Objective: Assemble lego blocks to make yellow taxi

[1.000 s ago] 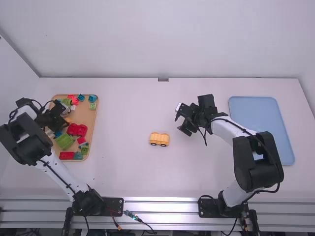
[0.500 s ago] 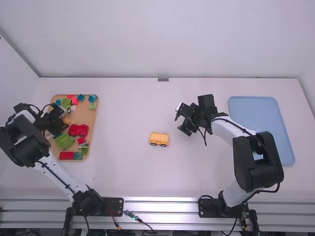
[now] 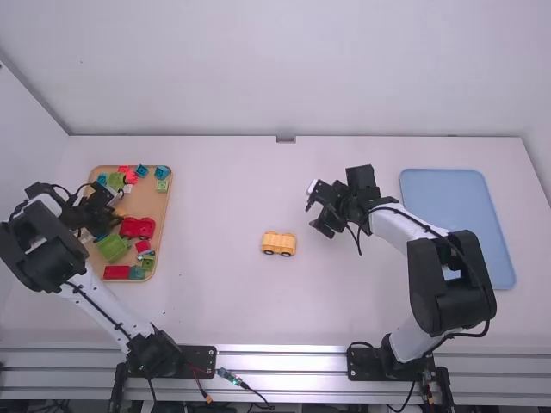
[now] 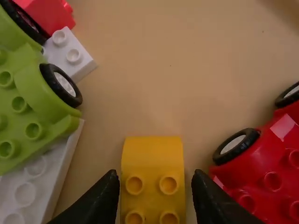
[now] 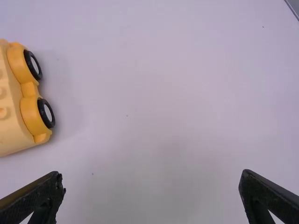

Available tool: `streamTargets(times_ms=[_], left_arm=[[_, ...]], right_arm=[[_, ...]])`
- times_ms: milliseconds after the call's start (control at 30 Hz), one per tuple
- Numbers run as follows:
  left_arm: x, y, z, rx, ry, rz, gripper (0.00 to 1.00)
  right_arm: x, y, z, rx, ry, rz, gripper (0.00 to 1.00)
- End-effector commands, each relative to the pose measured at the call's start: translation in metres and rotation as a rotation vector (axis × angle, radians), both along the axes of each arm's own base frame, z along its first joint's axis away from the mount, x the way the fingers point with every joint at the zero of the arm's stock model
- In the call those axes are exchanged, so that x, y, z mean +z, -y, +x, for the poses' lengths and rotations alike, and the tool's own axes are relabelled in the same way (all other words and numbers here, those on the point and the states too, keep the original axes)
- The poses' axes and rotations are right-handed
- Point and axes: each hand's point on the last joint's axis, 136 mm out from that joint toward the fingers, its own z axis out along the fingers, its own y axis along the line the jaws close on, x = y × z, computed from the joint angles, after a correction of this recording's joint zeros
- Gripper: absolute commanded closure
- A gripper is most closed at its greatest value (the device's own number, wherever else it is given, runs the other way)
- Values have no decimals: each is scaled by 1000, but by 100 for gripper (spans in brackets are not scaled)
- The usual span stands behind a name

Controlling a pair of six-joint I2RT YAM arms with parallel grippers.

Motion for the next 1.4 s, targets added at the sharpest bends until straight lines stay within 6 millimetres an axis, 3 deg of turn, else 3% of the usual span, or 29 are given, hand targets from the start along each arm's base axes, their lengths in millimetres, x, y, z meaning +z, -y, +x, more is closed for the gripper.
streamTargets(times_ms=[0, 167, 367, 700, 767, 800, 867, 933, 1100, 1167, 1200, 1233, 1367], left_arm=[[-12, 9, -6, -15, 12, -47, 57], [-17, 11, -8, -15, 10, -49, 58], [-17, 10, -7, 6, 8, -56, 72], [-17, 8, -6, 37, 2, -65, 80], [-17, 8, -5, 39, 4, -68, 78], [-15, 6, -4, 59, 2, -76, 69], [-14, 3, -1, 93, 1, -85, 68], [-11, 0, 2, 118, 2, -91, 75], [-1, -6, 8, 151, 3, -106, 78], [1, -8, 10, 155, 8, -103, 74], [1, -8, 10, 156, 8, -102, 63], [2, -9, 11, 155, 15, -97, 58], [2, -10, 11, 155, 17, -91, 56]], right_arm=[[9, -1, 0, 3, 14, 20, 1], [9, -1, 0, 5, 15, 19, 1], [9, -1, 0, 5, 13, 18, 1], [9, -1, 0, 4, 12, 18, 1], [9, -1, 0, 5, 12, 18, 1], [9, -1, 0, 5, 12, 18, 1], [9, -1, 0, 4, 12, 18, 1], [9, -1, 0, 5, 12, 18, 1], [9, -1, 0, 4, 12, 17, 1], [9, -1, 0, 4, 12, 18, 1], [9, -1, 0, 4, 11, 18, 1], [9, -1, 0, 4, 12, 18, 1], [9, -1, 0, 5, 12, 18, 1]])
